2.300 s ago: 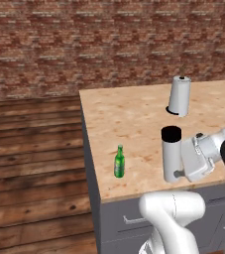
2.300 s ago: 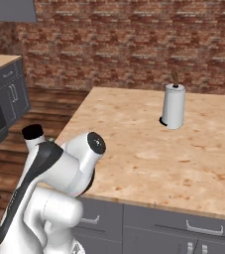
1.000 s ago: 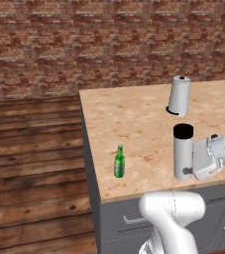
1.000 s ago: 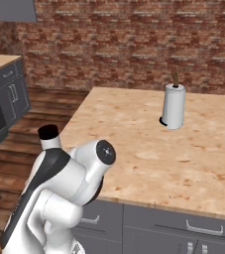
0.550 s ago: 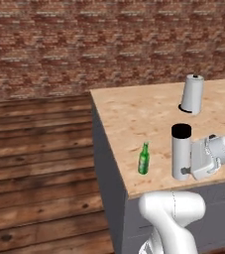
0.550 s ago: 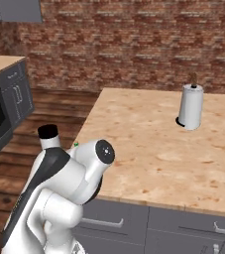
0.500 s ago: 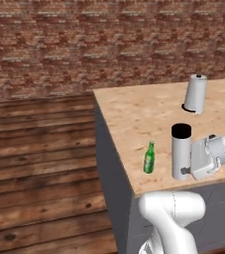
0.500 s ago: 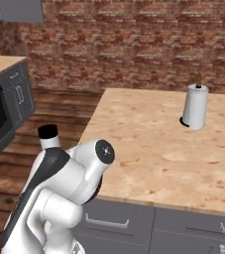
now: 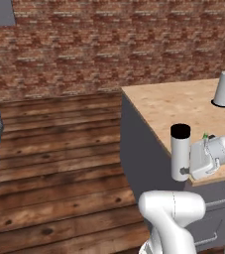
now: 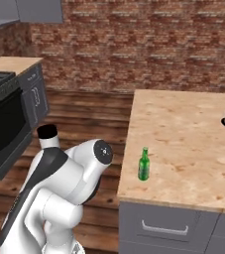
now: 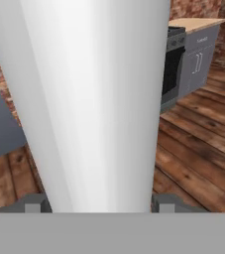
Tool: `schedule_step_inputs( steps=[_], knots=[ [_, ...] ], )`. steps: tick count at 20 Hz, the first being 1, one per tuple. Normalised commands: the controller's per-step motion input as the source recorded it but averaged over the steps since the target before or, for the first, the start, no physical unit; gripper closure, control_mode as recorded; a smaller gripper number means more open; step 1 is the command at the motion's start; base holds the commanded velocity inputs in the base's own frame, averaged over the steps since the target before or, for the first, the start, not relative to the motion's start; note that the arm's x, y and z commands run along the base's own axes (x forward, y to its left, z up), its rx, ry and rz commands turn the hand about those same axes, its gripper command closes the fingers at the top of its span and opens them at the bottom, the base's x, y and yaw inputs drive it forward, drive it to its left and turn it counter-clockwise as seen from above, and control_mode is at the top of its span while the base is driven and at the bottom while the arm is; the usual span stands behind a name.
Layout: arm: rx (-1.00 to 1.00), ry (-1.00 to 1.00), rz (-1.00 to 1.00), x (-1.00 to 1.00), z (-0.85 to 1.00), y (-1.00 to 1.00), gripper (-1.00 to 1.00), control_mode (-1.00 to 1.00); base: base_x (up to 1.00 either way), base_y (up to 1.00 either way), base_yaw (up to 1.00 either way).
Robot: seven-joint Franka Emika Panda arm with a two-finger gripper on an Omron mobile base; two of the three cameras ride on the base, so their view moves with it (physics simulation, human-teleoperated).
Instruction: Pick the beer, water bottle from the counter and place them in the open cabinet.
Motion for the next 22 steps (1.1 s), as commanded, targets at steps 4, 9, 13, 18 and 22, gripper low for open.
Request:
schedule_step_inputs(
  steps=[4, 9, 13, 18, 22],
  knots=[
    [0.0, 0.0, 0.0, 0.0, 0.0, 0.0, 1.0, 1.0, 0.0, 0.55, -0.09],
    [0.0, 0.0, 0.0, 0.0, 0.0, 0.0, 1.0, 1.0, 0.0, 0.56, -0.07],
    [0.0, 0.0, 0.0, 0.0, 0.0, 0.0, 1.0, 1.0, 0.08, 0.77, -0.09],
    [0.0, 0.0, 0.0, 0.0, 0.0, 0.0, 1.0, 1.0, 0.34, 0.68, -0.08],
    [0.0, 0.0, 0.0, 0.0, 0.0, 0.0, 1.0, 1.0, 0.84, 0.42, 0.0]
  ],
)
